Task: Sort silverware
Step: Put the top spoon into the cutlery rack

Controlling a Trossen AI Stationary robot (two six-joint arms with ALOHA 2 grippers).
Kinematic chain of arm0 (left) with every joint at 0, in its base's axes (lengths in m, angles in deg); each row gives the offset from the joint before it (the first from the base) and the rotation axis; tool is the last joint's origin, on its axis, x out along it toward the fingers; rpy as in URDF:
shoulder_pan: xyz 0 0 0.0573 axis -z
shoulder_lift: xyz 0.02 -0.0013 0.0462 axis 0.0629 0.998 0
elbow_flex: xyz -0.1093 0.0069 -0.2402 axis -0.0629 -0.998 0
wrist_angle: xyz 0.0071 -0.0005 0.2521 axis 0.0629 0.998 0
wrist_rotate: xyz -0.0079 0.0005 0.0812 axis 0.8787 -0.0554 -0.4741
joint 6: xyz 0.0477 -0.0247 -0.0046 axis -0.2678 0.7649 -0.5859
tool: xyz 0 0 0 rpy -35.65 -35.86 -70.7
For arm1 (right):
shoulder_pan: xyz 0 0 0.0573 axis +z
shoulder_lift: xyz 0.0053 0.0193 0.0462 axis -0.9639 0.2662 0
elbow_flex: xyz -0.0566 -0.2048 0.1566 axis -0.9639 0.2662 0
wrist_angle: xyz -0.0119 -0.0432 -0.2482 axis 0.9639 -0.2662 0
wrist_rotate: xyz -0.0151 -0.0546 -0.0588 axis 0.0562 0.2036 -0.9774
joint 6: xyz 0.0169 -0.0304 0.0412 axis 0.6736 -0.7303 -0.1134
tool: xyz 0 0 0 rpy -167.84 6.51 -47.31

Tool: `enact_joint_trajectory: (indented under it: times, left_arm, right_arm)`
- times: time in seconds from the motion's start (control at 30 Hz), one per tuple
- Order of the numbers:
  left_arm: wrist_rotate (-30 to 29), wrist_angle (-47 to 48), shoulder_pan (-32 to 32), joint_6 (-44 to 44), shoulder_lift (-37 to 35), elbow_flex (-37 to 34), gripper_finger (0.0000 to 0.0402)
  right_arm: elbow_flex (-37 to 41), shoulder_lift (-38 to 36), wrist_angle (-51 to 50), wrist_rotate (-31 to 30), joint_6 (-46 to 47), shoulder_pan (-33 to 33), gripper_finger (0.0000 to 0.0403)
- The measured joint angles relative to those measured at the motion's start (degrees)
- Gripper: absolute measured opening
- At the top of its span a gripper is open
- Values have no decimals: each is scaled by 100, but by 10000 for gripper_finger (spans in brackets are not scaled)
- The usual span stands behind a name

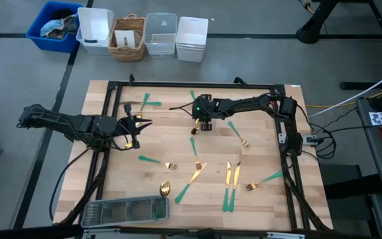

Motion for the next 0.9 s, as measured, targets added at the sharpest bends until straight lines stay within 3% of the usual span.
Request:
enact_joint_trajectory:
  times: [0.27, 0.6, 0.73, 0.9]
  left_arm:
    - [0, -2, 0, 31, 2, 0, 31]
    - [0, 18, 0, 393, 2, 2, 31]
    - [0, 18, 0, 489, 2, 2, 31]
    - [0, 18, 0, 688, 0, 4, 31]
  right_arm:
    - [-8, -4, 55, 36, 4, -113, 12]
    - [-3, -345, -326, 647, 497, 39, 8]
    - [-26, -814, -765, 1260, 653, 220, 5]
    - [-615, -1284, -1813, 2269, 1141, 484, 6]
